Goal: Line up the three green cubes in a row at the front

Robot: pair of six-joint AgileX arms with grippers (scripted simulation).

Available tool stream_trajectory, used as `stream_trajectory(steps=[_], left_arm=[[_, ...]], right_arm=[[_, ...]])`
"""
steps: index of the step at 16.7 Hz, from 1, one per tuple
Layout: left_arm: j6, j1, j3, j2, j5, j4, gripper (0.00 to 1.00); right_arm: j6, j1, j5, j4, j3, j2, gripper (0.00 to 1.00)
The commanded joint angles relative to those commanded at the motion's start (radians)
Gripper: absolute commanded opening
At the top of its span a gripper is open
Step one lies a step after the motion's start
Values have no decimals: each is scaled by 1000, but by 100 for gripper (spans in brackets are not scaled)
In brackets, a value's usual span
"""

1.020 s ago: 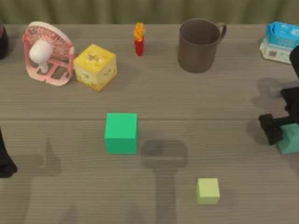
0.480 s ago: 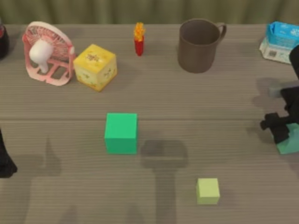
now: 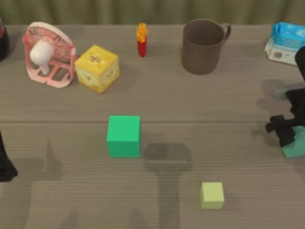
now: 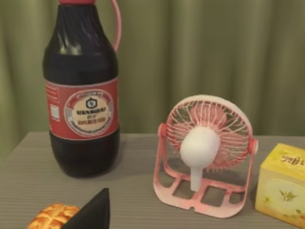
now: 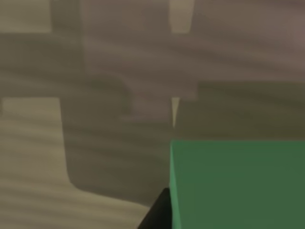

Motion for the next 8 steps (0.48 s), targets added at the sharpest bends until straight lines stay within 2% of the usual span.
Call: stream_trajectory(steps=[8], left_arm=[[0,0,0,0,0,0,100]], right_arm=[[-2,8,-1,-240,121,-114,0]])
